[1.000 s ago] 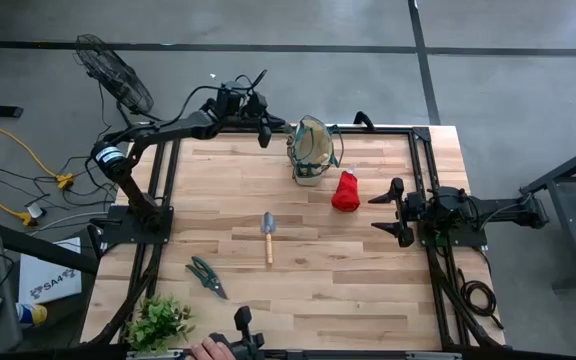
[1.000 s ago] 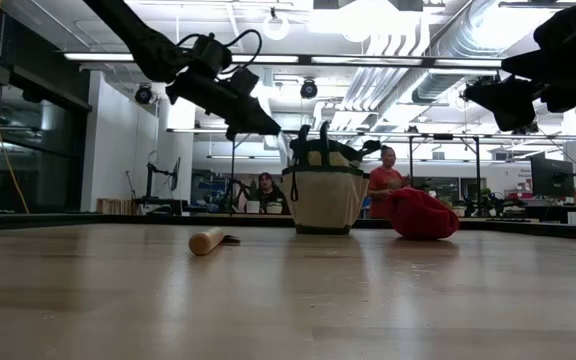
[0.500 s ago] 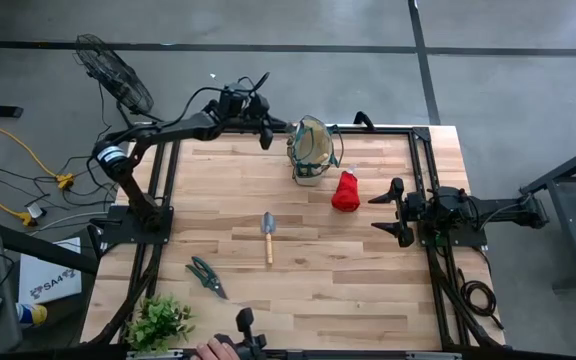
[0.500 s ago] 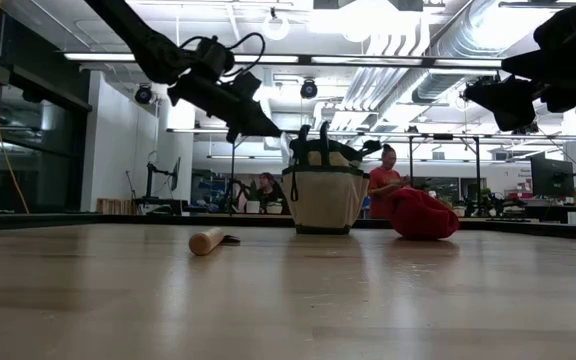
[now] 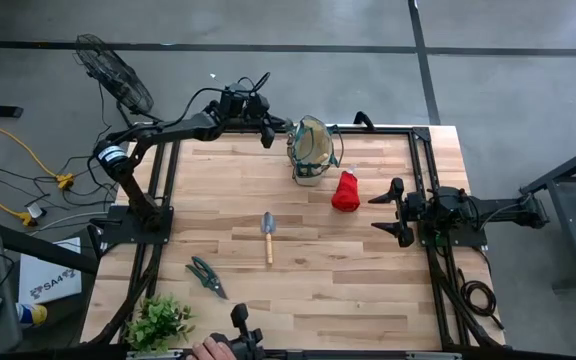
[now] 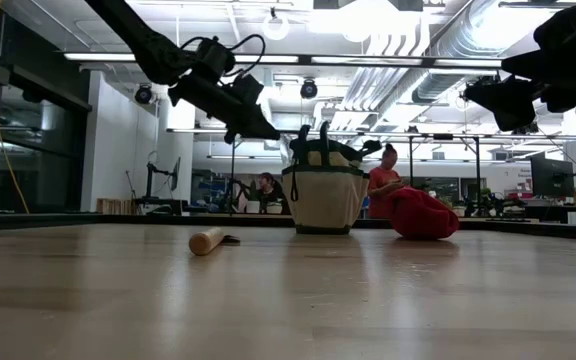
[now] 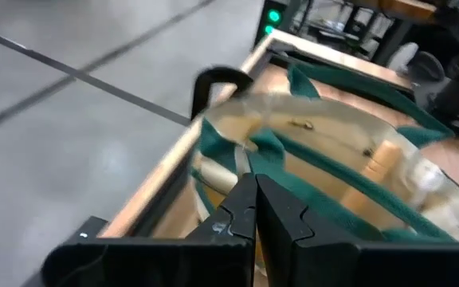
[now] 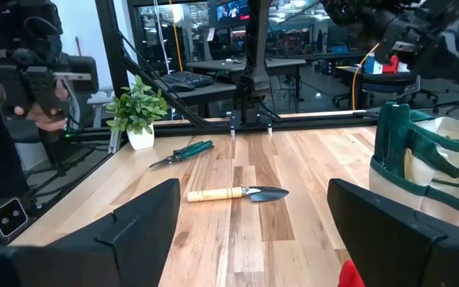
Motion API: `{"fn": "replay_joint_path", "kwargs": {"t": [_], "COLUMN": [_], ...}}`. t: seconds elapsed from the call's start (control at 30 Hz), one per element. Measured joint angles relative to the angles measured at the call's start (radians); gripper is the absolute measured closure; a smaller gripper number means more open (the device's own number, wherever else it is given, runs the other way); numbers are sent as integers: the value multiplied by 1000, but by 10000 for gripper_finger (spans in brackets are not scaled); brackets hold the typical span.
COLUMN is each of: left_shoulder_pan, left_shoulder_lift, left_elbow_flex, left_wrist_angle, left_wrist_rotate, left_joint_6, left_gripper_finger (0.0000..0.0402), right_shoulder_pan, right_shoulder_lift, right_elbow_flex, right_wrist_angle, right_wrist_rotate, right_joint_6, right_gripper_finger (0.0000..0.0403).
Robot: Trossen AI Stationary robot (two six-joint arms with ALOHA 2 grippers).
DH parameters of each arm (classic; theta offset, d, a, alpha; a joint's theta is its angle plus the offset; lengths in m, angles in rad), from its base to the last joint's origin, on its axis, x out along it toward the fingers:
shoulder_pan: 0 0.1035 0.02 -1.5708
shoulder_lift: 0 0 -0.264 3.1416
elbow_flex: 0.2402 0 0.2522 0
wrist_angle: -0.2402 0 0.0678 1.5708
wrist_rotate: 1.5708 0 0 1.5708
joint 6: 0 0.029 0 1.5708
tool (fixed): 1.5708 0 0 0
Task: Pick & Place Garden tools in Gardening bag
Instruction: Put the brown trowel into the gardening bag
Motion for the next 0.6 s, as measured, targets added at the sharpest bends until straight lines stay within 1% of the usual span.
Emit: {"fn": "replay_joint_path", "kwargs": {"t": [0.1,0.2,0.27,0.43,0.53,0.6], "left_shoulder_pan": [1,1,1,1,1,1], "left_shoulder_lift": [-10,-12,-12,-6,-6,-6], "left_elbow_flex": [0,0,0,1,2,2], "left_wrist_angle": [24,65,71,46,54,62], "left_wrist_rotate": [-10,36,41,-25,-87,-110], "left_joint_6": [2,24,25,23,23,23], "left_gripper_finger": [401,401,401,401,401,401], "right_shoulder_pan": [0,0,0,0,0,0], "right_shoulder_lift": [0,0,0,0,0,0], "right_elbow_flex": [0,0,0,0,0,0], "right_wrist_angle": [0,0,0,0,0,0], "right_wrist_rotate": [0,0,0,0,0,0], "right_joint_6": [0,0,0,0,0,0], "right_gripper_finger": [92,92,92,92,92,92]}}
